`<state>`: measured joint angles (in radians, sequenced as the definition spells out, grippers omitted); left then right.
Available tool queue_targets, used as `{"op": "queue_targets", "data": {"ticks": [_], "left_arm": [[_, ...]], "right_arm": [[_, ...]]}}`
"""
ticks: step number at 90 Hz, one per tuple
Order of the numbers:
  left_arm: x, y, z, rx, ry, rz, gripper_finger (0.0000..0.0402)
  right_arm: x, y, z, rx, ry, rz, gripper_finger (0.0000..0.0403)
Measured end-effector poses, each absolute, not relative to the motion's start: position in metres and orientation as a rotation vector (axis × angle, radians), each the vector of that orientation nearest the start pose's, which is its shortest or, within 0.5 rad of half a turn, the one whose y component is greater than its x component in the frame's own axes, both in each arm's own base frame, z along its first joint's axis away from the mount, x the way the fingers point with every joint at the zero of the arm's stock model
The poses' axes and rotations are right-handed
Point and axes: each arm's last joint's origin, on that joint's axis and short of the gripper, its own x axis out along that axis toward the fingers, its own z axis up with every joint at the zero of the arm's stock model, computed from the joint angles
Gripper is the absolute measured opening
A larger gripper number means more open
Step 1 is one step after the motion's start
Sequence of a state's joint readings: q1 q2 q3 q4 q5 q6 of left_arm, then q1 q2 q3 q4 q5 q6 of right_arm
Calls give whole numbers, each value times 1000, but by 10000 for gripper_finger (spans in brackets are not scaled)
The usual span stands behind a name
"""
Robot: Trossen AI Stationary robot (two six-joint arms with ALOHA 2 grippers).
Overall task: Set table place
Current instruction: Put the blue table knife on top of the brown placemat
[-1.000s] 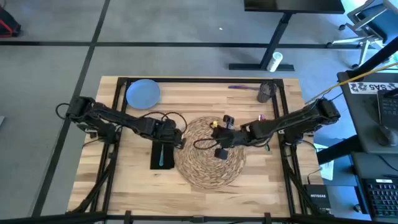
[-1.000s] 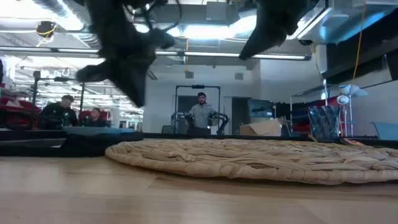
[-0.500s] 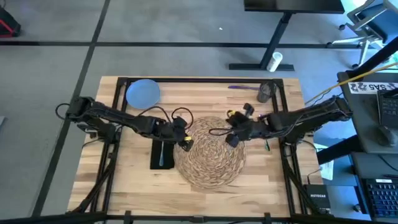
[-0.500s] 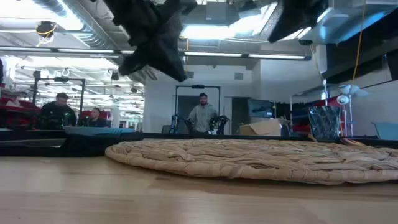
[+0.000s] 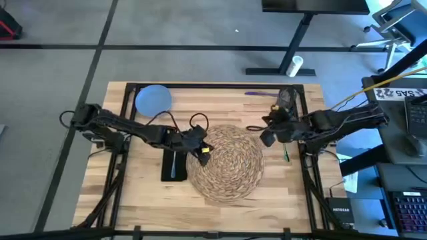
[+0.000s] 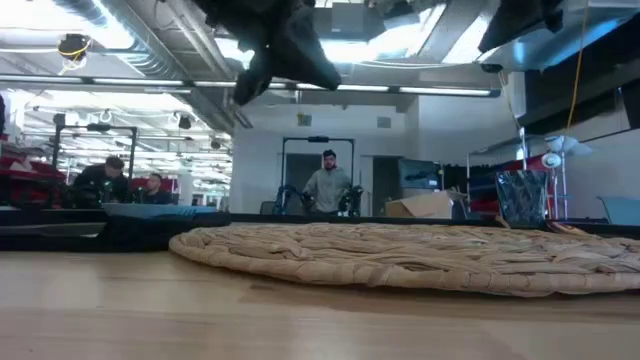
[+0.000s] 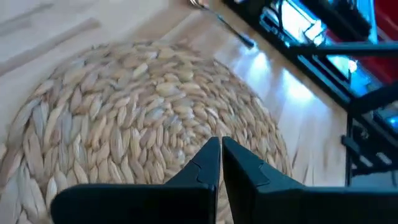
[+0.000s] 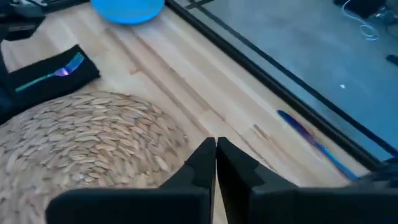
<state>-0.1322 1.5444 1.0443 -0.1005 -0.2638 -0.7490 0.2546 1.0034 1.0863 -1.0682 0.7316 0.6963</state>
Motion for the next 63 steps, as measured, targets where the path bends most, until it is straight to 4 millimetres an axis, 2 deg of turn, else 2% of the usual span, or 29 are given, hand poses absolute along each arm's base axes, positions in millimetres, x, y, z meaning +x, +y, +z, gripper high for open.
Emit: {"op": "queue_targets", "data": {"ticks": [18, 30, 38, 50, 63], "left_arm": [[338, -9, 253, -692, 429, 413, 0], [341, 12, 257, -715, 374, 411, 0], [343, 23, 262, -739, 321, 394, 0], [345, 35, 269, -749, 251, 361, 0], [344, 47, 270, -724, 243, 351, 0]], "right_arm": [[136, 9, 338, 210, 676, -763, 0], [124, -1, 340, 239, 684, -819, 0], [120, -10, 339, 263, 710, -874, 2], [114, -20, 333, 303, 844, -920, 10], [114, -26, 327, 400, 954, -927, 26]]}}
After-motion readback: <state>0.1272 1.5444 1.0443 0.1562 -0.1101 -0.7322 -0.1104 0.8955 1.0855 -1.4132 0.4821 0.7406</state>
